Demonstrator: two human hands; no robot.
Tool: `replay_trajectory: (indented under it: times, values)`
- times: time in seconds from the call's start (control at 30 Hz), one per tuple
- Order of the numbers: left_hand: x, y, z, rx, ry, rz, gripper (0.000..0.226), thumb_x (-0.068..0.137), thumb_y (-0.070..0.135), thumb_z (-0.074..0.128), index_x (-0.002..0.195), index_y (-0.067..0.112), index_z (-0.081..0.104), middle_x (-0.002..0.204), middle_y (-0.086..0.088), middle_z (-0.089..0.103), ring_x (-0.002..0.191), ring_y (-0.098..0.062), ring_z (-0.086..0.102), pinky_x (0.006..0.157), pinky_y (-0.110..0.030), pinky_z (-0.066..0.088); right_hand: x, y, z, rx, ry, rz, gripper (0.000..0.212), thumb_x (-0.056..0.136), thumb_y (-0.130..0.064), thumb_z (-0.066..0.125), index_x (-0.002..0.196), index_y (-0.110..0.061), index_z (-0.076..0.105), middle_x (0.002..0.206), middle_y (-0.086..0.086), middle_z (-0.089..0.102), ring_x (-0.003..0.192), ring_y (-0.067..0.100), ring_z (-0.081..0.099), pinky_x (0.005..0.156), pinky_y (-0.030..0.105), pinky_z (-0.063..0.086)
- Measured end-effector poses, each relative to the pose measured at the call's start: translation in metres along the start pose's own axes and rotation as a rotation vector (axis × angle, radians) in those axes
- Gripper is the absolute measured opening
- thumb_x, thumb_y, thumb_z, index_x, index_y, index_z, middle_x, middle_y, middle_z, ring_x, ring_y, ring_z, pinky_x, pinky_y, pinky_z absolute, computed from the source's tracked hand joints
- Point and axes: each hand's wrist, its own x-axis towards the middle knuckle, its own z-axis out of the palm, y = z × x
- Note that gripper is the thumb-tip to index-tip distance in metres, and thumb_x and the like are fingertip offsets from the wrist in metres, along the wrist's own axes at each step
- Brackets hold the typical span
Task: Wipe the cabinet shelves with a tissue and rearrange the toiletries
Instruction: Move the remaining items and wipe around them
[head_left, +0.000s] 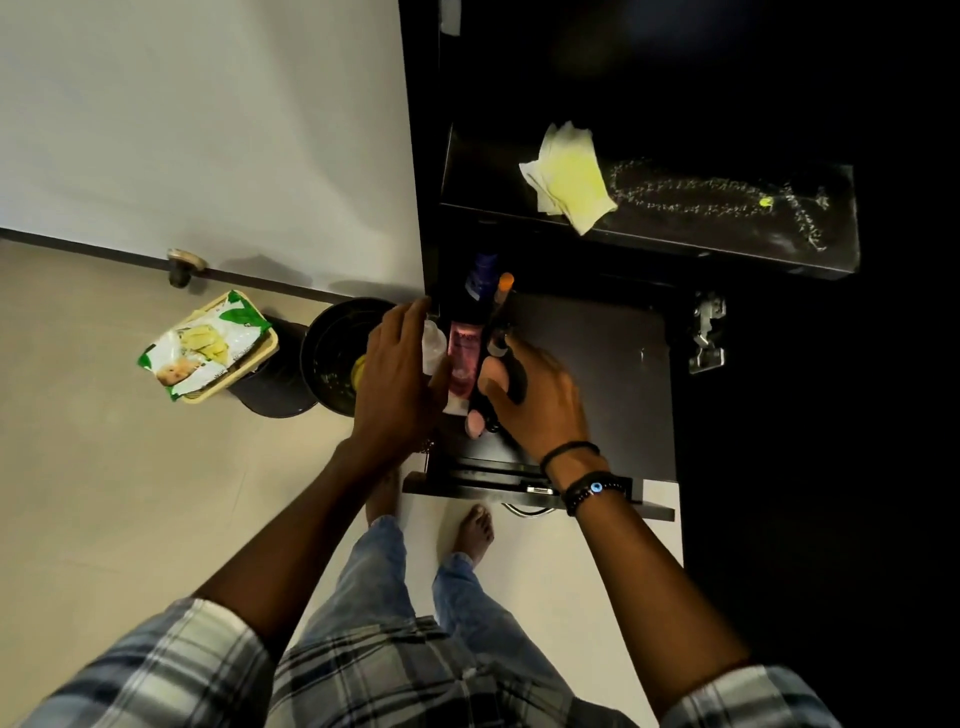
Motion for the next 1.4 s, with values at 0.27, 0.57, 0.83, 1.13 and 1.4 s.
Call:
replay_trajectory:
  times: [0.27, 0.57, 0.83, 1.13, 1.4]
  values:
    - [0.010, 0.005, -0.001, 0.041, -0.001, -0.042, 0.038, 0.089, 0.025, 0.059, 0.123, 0.008, 0.052, 0.119, -0.009, 0.056, 0.100, -0.022, 0.057, 0.079, -0.027, 0.045, 0.009, 0.000, 0.011, -0.052, 0.003, 0.036, 0.026, 0.093, -0.032, 0.054, 0.114, -0.018, 0.060, 0.100, 0.005, 0.066, 0.092, 0.022, 0.061, 0.075, 0.023, 0.040]
    - [0.010, 0.038, -0.030, 0.144, -0.033, 0.037, 0.033, 0.083, 0.013, 0.065, 0.114, 0.005, 0.059, 0.112, -0.011, 0.061, 0.095, -0.025, 0.060, 0.081, -0.032, 0.049, 0.000, 0.005, 0.000, 0.090, 0.099, 0.041, 0.022, 0.093, -0.027, 0.056, 0.108, -0.013, 0.063, 0.103, 0.007, 0.068, 0.091, 0.020, 0.064, 0.080, 0.024, 0.050]
    - [0.015, 0.119, -0.015, 0.077, -0.106, 0.200, 0.031, 0.084, 0.022, 0.065, 0.113, 0.011, 0.061, 0.113, -0.011, 0.062, 0.090, -0.030, 0.064, 0.076, -0.042, 0.053, -0.022, 0.050, -0.061, 0.037, 0.419, 0.199, 0.013, 0.092, -0.026, 0.061, 0.089, -0.014, 0.066, 0.079, 0.011, 0.069, 0.072, 0.031, 0.066, 0.066, 0.039, 0.056]
    - [0.066, 0.172, 0.089, 0.154, -0.335, 0.360, 0.019, 0.084, 0.009, 0.058, 0.102, 0.012, 0.059, 0.108, -0.010, 0.061, 0.101, -0.030, 0.060, 0.076, -0.036, 0.042, -0.024, 0.109, -0.096, -0.223, 0.308, 0.379, 0.021, 0.084, 0.004, 0.052, 0.096, -0.008, 0.064, 0.091, 0.018, 0.066, 0.087, 0.038, 0.064, 0.075, 0.040, 0.052]
    - [0.082, 0.190, 0.130, 0.144, -0.408, 0.347, 0.018, 0.079, 0.000, 0.059, 0.094, 0.009, 0.058, 0.105, -0.010, 0.062, 0.099, -0.032, 0.058, 0.075, -0.033, 0.038, -0.017, 0.119, -0.092, -0.187, 0.296, 0.402, 0.025, 0.081, 0.004, 0.056, 0.105, -0.003, 0.057, 0.101, 0.018, 0.066, 0.096, 0.038, 0.061, 0.082, 0.039, 0.046]
